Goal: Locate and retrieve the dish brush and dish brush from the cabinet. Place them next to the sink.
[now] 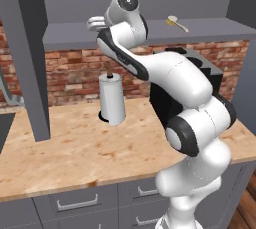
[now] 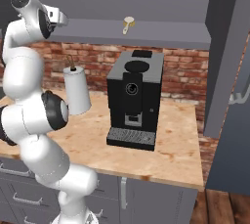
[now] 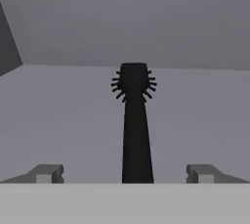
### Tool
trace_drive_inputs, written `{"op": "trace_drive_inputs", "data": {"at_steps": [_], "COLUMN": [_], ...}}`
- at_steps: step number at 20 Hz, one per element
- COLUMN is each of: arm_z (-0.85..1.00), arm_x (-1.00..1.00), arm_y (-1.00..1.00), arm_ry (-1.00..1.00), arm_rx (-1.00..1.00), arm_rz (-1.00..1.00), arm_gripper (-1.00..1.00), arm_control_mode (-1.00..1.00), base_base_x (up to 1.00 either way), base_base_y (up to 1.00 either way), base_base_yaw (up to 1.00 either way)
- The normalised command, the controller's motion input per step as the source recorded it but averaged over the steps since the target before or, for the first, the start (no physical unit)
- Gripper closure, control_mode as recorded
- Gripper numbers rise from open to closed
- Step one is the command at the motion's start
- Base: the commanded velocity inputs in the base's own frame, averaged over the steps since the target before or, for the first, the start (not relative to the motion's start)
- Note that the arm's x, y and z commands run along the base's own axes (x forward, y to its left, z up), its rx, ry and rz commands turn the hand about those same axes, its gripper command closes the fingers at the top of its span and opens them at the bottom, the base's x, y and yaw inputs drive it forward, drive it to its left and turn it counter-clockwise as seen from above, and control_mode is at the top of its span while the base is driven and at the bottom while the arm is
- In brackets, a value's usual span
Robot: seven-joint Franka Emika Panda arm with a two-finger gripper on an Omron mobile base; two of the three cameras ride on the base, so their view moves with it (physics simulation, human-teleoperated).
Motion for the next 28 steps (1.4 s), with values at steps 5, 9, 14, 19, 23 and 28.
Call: {"op": "trace_drive_inputs", "data": {"at_steps": [5,9,14,19,23,28], "arm_z": [-0.11,-0.16,-0.24,-0.15,-0.07,-0.01], "arm_x": [0.18,0.16,0.12,0.04,0.0,0.0], "arm_y": [0.0,0.0,0.0,0.0,0.02,0.02], "arm_ry": [0.05,0.07,0.07,0.02,0.0,0.0], "arm_rx": [-0.03,-0.04,-0.01,0.0,0.0,0.0], "arm_rz": [0.0,0.0,0.0,0.0,0.0,0.0], "arm_gripper": [-1.0,-1.0,-1.0,-1.0,1.0,1.0], "arm_control_mode": [-1.0,-1.0,-1.0,-1.0,-1.0,-1.0], "base_base_x": [0.0,0.0,0.0,0.0,0.0,0.0], "base_base_y": [0.0,0.0,0.0,0.0,0.0,0.0], "base_base_yaw": [0.0,0.0,0.0,0.0,0.0,0.0]}}
